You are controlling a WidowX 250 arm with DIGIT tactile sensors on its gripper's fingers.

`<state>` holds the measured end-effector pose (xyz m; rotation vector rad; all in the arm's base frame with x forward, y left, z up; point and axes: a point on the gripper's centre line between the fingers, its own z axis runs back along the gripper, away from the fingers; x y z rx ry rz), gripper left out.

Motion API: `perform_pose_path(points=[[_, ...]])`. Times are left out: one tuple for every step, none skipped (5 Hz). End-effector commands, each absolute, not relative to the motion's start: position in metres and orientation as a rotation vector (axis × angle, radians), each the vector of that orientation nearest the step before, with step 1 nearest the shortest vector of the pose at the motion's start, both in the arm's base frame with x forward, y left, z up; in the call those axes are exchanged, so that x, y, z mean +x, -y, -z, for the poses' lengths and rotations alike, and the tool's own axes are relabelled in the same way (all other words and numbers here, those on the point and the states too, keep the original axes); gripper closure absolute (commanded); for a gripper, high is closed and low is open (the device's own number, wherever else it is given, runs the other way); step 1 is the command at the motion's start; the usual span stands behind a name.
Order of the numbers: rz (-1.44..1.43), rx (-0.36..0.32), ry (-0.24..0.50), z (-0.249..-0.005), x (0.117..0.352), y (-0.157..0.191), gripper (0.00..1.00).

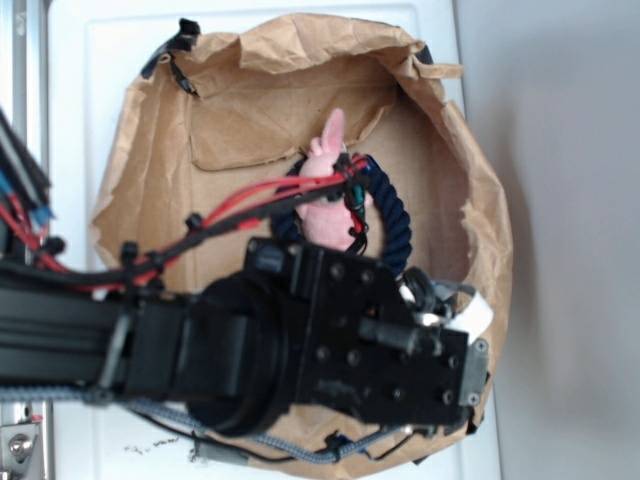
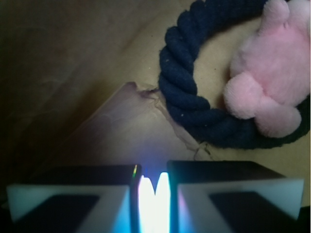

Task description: Grab the rock.

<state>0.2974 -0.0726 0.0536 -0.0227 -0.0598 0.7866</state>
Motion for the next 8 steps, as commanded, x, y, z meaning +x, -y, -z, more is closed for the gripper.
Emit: perform_pose_path(points=[[-0.776, -0.088, 0.098, -0.089, 0.311, 0.056, 0.46], [-0.735, -0.077, 0.1, -0.081, 0.303, 0.062, 0.0], [-0.704, -0.07, 0.096, -0.076, 0.294, 0.067, 0.0], [-0.702, -0.065, 0.071, -0.071, 0.288, 0.07, 0.0], [-0.721, -0.093, 0.08, -0.065, 0.285, 0.073, 0.0], [-0.73, -0.083, 0.092, -0.057, 0.285, 0.077, 0.0], [-0.728, -0.068, 0.081, -0.048, 0.284, 0.082, 0.0], [-0.722, -0.061, 0.071, -0.04, 0.282, 0.087, 0.0]])
